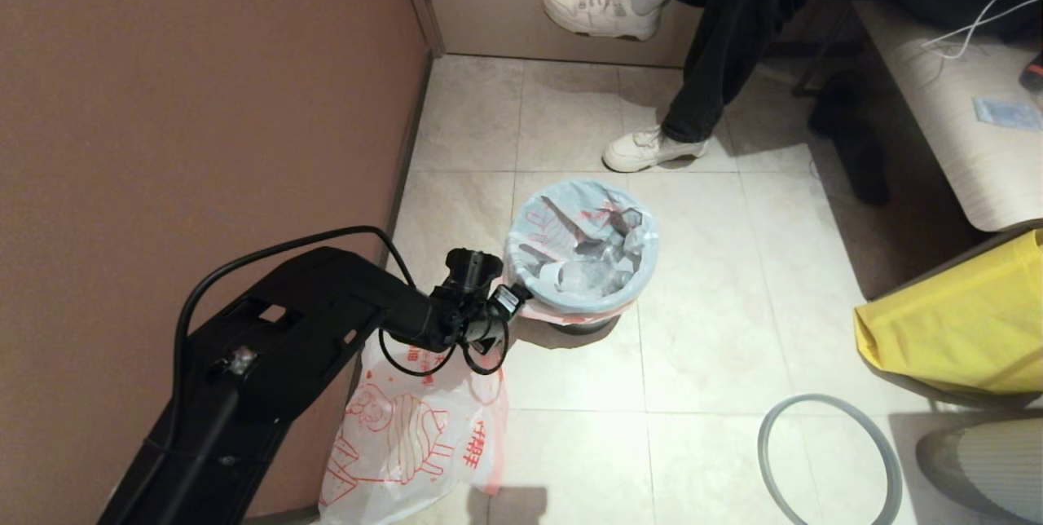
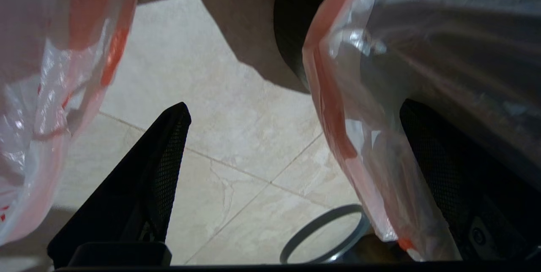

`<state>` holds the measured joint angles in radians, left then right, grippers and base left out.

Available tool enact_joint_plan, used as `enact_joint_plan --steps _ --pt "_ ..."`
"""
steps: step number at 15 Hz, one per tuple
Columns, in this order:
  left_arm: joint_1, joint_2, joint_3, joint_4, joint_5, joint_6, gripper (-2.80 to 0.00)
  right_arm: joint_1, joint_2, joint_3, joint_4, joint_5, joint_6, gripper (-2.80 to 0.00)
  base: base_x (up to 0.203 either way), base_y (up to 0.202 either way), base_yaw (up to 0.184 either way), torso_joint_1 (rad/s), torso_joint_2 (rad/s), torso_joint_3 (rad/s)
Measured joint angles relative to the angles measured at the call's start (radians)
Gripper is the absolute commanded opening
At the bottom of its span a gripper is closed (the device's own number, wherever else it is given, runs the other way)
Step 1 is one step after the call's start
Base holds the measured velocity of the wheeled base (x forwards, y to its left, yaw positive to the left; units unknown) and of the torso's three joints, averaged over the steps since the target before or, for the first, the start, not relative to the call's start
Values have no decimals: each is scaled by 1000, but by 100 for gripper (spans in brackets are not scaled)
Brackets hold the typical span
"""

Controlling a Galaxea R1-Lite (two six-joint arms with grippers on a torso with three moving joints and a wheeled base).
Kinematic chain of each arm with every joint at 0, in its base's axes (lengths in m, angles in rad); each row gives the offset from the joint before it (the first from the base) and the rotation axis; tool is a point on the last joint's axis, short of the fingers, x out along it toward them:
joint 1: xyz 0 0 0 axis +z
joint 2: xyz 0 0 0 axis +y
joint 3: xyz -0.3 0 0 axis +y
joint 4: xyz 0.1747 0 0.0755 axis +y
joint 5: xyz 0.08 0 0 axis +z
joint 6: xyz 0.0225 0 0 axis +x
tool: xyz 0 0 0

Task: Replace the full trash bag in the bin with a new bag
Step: Place the trash bag on the floor

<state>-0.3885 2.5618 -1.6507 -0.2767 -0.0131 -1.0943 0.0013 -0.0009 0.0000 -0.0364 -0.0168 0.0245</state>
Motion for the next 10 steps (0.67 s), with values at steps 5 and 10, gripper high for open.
enact_joint_plan --steps 5,10 --pt "-2 63 -88 70 127 30 0 0 0 0 0 0 0 -280 0 0 0 0 0 0" --pt "-1 131 -266 410 138 82 0 0 0 0 0 0 0 -280 0 0 0 0 0 0"
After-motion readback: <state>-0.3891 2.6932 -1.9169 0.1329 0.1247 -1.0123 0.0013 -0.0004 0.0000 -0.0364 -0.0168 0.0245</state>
